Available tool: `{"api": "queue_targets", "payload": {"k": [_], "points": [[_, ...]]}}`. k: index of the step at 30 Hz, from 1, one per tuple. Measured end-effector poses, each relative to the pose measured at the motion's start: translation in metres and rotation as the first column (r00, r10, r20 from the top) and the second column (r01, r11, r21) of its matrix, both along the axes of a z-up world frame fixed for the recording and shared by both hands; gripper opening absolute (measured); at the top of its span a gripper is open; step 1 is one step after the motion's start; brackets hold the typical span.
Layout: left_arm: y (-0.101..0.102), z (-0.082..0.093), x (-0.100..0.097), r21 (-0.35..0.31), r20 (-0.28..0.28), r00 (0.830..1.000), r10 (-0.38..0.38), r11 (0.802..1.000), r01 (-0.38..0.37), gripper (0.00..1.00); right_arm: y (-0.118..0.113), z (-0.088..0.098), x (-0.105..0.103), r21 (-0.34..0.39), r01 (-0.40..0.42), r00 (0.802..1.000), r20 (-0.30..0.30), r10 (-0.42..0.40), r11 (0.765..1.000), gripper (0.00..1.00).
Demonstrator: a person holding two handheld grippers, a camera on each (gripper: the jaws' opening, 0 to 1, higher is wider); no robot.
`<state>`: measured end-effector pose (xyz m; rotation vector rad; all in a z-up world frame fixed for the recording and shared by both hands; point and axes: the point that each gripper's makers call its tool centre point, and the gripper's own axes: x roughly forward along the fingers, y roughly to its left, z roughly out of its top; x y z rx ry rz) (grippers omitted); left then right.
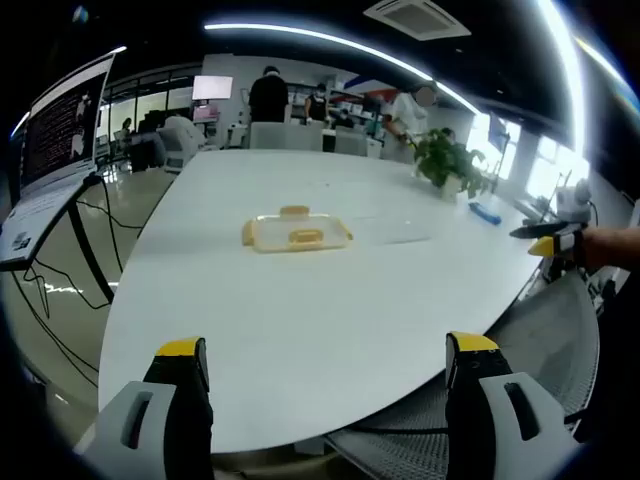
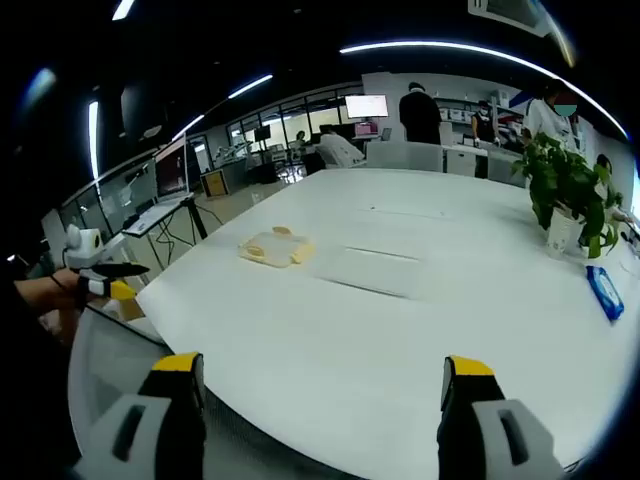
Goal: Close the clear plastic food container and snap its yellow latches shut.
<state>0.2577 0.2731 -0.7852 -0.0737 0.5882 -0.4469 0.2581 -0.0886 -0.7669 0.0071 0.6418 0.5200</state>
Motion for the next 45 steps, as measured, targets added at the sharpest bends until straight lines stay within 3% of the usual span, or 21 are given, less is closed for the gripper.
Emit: {"api": "queue_targets", "payload": {"k": [8, 17, 33, 45], "points": [[0.005, 0.001, 0.004, 0.006, 0.007, 1.000, 0.010, 1.000, -0.010, 0.97, -0.007, -0.004, 0.004, -0.020, 0.011, 1.000, -0.001, -0.011, 1.000, 0.99], [0.004, 0.000, 0.010, 0.005, 0.010, 1.000, 0.015, 1.000, -0.015, 0.98, 0.001, 0.001, 0.015, -0.012, -0.004, 1.000, 0.010, 0.004, 1.000, 0.99], [0.012, -0.005, 0.015, 0.009, -0.005, 0.999, 0.040, 0.999, -0.040, 0.98, 0.015, -0.006, 0.029, -0.010, -0.046, 0.999, -0.010, 0.046, 0.999, 0.98], [0.014, -0.012, 0.021, 0.024, -0.022, 0.999, 0.031, 0.999, -0.031, 0.96, 0.016, -0.012, 0.035, 0.003, -0.033, 0.999, -0.022, 0.034, 0.999, 0.97]]}}
